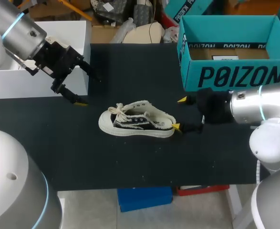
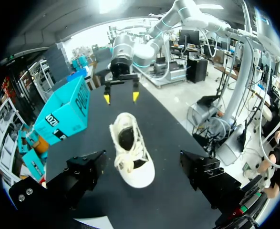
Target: Take the shoe out of the shoebox, open the shoe tongue, remove and reinsert the insole, then place the shoe into the shoebox
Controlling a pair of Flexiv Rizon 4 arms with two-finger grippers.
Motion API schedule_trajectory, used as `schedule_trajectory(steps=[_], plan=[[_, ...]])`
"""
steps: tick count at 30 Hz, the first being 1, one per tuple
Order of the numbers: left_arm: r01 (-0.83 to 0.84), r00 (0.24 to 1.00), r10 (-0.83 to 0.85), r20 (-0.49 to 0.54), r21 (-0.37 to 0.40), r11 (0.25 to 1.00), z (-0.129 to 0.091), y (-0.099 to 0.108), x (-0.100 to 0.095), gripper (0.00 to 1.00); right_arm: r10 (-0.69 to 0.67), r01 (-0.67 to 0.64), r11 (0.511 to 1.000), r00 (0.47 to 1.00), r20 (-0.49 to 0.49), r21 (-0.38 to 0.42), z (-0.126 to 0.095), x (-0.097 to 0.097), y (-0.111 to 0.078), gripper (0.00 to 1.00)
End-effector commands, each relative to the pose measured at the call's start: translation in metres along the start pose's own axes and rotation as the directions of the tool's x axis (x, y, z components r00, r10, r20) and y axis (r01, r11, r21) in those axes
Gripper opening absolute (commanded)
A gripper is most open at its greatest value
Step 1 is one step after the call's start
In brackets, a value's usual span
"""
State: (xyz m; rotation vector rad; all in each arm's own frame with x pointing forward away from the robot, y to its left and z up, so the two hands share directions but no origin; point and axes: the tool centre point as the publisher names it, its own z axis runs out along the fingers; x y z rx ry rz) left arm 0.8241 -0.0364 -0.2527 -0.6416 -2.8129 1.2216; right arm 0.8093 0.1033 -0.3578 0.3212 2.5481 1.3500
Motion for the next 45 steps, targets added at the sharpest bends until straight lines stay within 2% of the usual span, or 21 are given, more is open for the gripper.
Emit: schedule_trajectory(steps=[1,9,18,28,45], plan=[[-0.002,1.000,0.002,0.002,-0.001,1.000,0.002,0.001,0.000,1.00,-0.002,0.002,0.999,1.000,-0.001,0.037,0.005,-0.003,-0.001,1.00],[-0.002,1.000,0.002,0.002,-0.001,1.000,0.002,0.001,0.000,1.00,0.003,-0.003,0.999,1.000,0.005,0.048,0.018,-0.005,-0.009,1.00],[-0.002,1.000,0.002,0.002,-0.001,1.000,0.002,0.001,0.000,1.00,0.041,-0.040,0.999,0.999,-0.010,0.020,0.041,-0.006,-0.022,1.00],[-0.002,1.000,0.002,0.002,-0.001,1.000,0.002,0.001,0.000,1.00,0.066,-0.066,0.998,0.998,-0.024,0.013,0.055,-0.005,-0.035,1.00],[-0.002,1.000,0.002,0.002,-0.001,1.000,0.002,0.001,0.000,1.00,0.084,-0.084,0.996,0.996,-0.039,-0.003,0.071,0.001,-0.041,1.00]])
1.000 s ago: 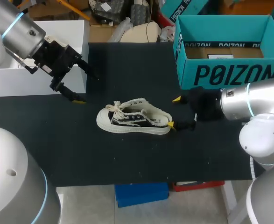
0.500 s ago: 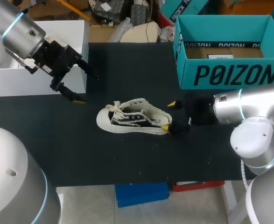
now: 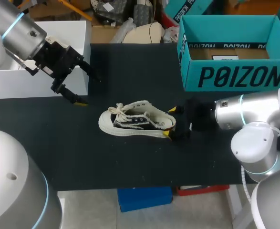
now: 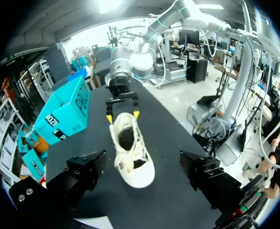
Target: Take the shoe out of the shoebox, open the shoe tongue, remove and reinsert the insole, then place the shoe into the shoebox
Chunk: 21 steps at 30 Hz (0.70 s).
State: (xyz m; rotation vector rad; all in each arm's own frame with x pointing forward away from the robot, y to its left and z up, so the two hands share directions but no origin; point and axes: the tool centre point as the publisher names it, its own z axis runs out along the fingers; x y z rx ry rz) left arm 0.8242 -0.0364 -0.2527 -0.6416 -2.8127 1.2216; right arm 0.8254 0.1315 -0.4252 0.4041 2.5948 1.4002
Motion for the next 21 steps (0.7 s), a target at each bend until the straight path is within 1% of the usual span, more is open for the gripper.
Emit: schedule_trajectory(steps=[1,10,12,13,21], plan=[[-0.002,1.000,0.002,0.003,-0.002,1.000,0.0017,0.0008,0.0001,1.00,0.003,-0.003,1.000,1.000,0.002,-0.006,0.0089,0.0003,-0.0017,1.00],[-0.002,1.000,0.002,0.003,-0.002,1.000,0.0017,0.0008,0.0001,1.00,-0.014,0.014,1.000,1.000,-0.023,-0.012,0.0160,0.0024,-0.0032,1.00],[-0.002,1.000,0.002,0.003,-0.002,1.000,0.0017,0.0008,0.0001,1.00,-0.014,0.014,1.000,0.999,-0.036,0.001,0.0169,0.0026,-0.0033,0.12],[-0.002,1.000,0.002,0.003,-0.002,1.000,0.0017,0.0008,0.0001,1.00,-0.014,0.014,1.000,0.999,-0.036,0.001,0.0169,0.0026,-0.0033,0.00],[-0.002,1.000,0.002,0.003,-0.002,1.000,0.0017,0.0008,0.0001,1.00,-0.014,0.014,1.000,0.999,-0.036,0.001,0.0169,0.0026,-0.0033,0.00]])
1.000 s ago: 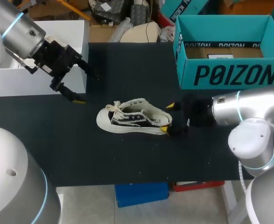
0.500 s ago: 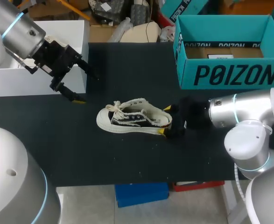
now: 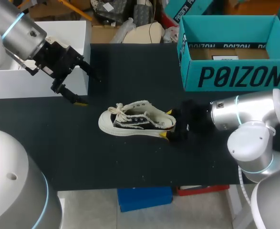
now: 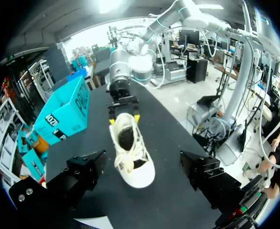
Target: Take the shoe out of the shoebox, open the shoe tongue, remove and reinsert the insole, then place the shoe into the shoebox
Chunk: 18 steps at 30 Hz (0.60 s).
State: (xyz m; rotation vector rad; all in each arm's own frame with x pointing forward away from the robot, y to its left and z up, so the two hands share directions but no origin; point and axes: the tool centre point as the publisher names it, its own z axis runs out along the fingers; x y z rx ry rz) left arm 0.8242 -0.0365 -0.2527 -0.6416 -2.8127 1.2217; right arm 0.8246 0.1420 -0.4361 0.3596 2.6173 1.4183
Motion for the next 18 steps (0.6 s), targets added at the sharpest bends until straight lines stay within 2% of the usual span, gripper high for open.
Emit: schedule_trajectory(steps=[1,4,6,8,10,11,12,18], plan=[[-0.001,1.000,0.001,0.003,-0.011,1.000,0.003,-0.007,-0.003,1.00,0.002,-0.002,1.000,1.000,-0.001,0.004,0.003,-0.002,0.000,0.00],[0.078,0.997,-0.077,0.031,-0.059,0.995,0.015,-0.029,-0.011,1.00,0.002,-0.002,1.000,1.000,-0.001,0.004,0.003,-0.002,0.000,0.00],[0.163,0.982,-0.151,0.113,-0.106,0.981,0.022,-0.040,-0.013,1.00,0.002,-0.002,1.000,1.000,-0.001,0.004,0.003,-0.002,0.000,0.00],[0.280,0.948,-0.245,0.201,-0.173,0.944,0.030,-0.042,-0.016,1.00,0.002,-0.002,1.000,1.000,-0.001,0.004,0.003,-0.002,0.000,0.00],[0.321,0.932,-0.276,0.234,-0.182,0.929,0.036,-0.042,-0.015,1.00,0.002,-0.002,1.000,1.000,-0.001,0.004,0.003,-0.002,0.000,0.00],[0.300,0.940,-0.237,0.246,-0.263,0.917,0.040,-0.043,-0.012,1.00,0.002,-0.002,1.000,1.000,-0.001,0.004,0.003,-0.002,0.000,0.00],[0.265,0.951,-0.195,0.239,-0.306,0.914,0.042,-0.045,-0.009,1.00,0.002,-0.002,1.000,1.000,-0.001,0.004,0.003,-0.002,0.000,0.00],[0.265,0.951,-0.195,0.239,-0.306,0.914,0.042,-0.045,-0.009,1.00,0.002,-0.002,1.000,1.000,-0.001,0.004,0.003,-0.002,0.000,0.00]])
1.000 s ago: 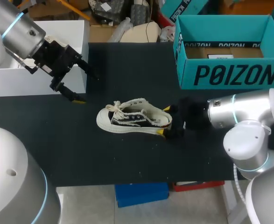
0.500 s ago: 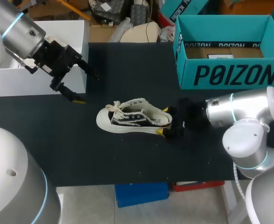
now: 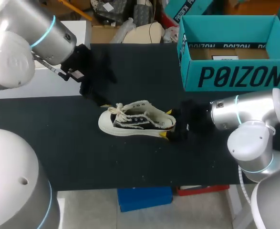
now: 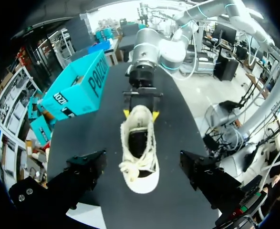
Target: Take the shoe out of the shoebox, open the shoe tongue, remove and reinsert the insole, then place the shoe into the shoebox
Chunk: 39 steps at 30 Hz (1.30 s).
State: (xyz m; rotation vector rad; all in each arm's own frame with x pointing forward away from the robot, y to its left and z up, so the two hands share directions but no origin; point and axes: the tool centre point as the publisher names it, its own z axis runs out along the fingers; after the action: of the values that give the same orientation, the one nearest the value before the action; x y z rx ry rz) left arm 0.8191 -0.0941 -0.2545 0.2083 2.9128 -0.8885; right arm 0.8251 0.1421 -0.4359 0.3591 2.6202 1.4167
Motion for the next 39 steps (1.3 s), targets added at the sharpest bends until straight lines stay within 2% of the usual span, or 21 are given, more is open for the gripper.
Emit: schedule_trajectory(steps=[1,8,11,12,14,15,16,19,20,38,39], plan=[[0.009,0.998,-0.003,0.062,-0.095,0.995,-0.004,-0.006,0.009,1.00,0.002,-0.002,1.000,1.000,0.001,0.002,0.003,-0.001,0.000,0.00],[0.009,0.998,-0.003,0.062,-0.095,0.995,-0.004,-0.006,0.009,1.00,0.002,-0.002,1.000,1.000,0.001,0.002,0.003,-0.001,0.000,0.00],[0.297,0.952,-0.283,0.115,-0.130,0.946,0.009,-0.016,0.002,1.00,0.002,-0.002,1.000,1.000,0.001,0.002,0.003,-0.001,0.000,0.00],[0.406,0.913,-0.392,0.114,-0.150,0.902,0.012,-0.019,0.000,1.00,0.002,-0.002,1.000,1.000,0.001,0.002,0.003,-0.001,0.000,0.00],[0.586,0.810,-0.559,0.176,-0.207,0.784,0.021,-0.023,-0.002,1.00,0.002,-0.002,1.000,1.000,0.001,0.002,0.003,-0.001,0.000,0.00],[0.692,0.721,-0.666,0.190,-0.246,0.679,0.026,-0.024,-0.003,1.00,0.002,-0.002,1.000,1.000,0.001,0.002,0.003,-0.001,0.000,0.00],[0.776,0.628,-0.736,0.255,-0.286,0.562,0.031,-0.022,-0.004,1.00,0.002,-0.002,1.000,1.000,0.001,0.002,0.003,-0.001,0.000,0.00],[0.930,0.354,-0.836,0.420,-0.251,0.267,0.038,-0.014,-0.002,1.00,0.002,-0.002,1.000,1.000,0.001,0.002,0.003,-0.001,0.000,0.00],[0.949,0.297,-0.859,0.417,-0.225,0.219,0.036,-0.012,0.000,1.00,0.002,-0.002,1.000,1.000,0.001,0.002,0.003,-0.001,0.000,0.00],[0.949,0.297,-0.859,0.417,-0.225,0.219,0.036,-0.012,0.000,1.00,0.002,-0.002,1.000,1.000,0.001,0.002,0.003,-0.001,0.000,0.00],[0.971,0.206,-0.858,0.470,-0.206,0.121,0.039,-0.014,-0.003,1.00,0.002,-0.002,1.000,1.000,0.001,0.002,0.003,-0.001,0.000,0.00]])
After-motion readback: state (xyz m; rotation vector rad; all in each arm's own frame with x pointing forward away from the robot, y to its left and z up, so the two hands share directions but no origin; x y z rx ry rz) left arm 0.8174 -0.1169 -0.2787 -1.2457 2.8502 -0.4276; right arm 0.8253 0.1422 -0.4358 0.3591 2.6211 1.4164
